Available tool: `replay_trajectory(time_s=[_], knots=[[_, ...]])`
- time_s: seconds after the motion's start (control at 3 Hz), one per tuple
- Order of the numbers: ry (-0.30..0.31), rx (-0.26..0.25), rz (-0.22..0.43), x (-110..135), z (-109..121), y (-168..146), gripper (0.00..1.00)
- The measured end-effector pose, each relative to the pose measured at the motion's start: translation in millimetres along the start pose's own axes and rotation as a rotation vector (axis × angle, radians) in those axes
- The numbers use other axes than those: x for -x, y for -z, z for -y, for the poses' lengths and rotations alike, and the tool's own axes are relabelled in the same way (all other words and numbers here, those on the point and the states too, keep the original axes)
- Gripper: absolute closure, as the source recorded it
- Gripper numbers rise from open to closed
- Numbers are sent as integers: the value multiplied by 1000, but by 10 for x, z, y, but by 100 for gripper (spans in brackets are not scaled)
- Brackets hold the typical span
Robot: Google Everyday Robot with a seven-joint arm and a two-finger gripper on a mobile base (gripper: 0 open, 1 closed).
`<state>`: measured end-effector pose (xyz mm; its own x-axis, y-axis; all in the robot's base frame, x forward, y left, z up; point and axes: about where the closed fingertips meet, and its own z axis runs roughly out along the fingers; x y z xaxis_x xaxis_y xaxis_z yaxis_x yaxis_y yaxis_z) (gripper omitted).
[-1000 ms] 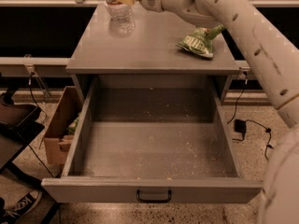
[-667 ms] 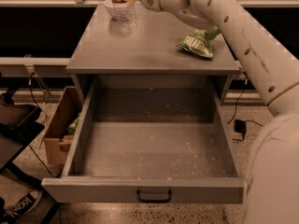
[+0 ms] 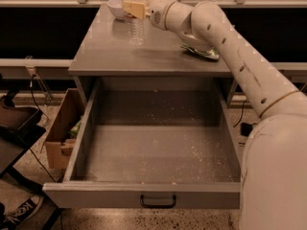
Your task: Pick water bottle from top drawer and place on counter
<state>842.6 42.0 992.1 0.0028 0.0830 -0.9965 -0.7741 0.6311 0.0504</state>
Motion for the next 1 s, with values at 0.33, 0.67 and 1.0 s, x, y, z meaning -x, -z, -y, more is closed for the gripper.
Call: replay_trajectory(time_s=[0.33, 0.67, 1.0], knots=[[-46, -3, 68, -254, 145, 72, 100], [-38, 3, 106, -336, 171, 214, 100], [-35, 5, 110, -318, 153, 208, 81]])
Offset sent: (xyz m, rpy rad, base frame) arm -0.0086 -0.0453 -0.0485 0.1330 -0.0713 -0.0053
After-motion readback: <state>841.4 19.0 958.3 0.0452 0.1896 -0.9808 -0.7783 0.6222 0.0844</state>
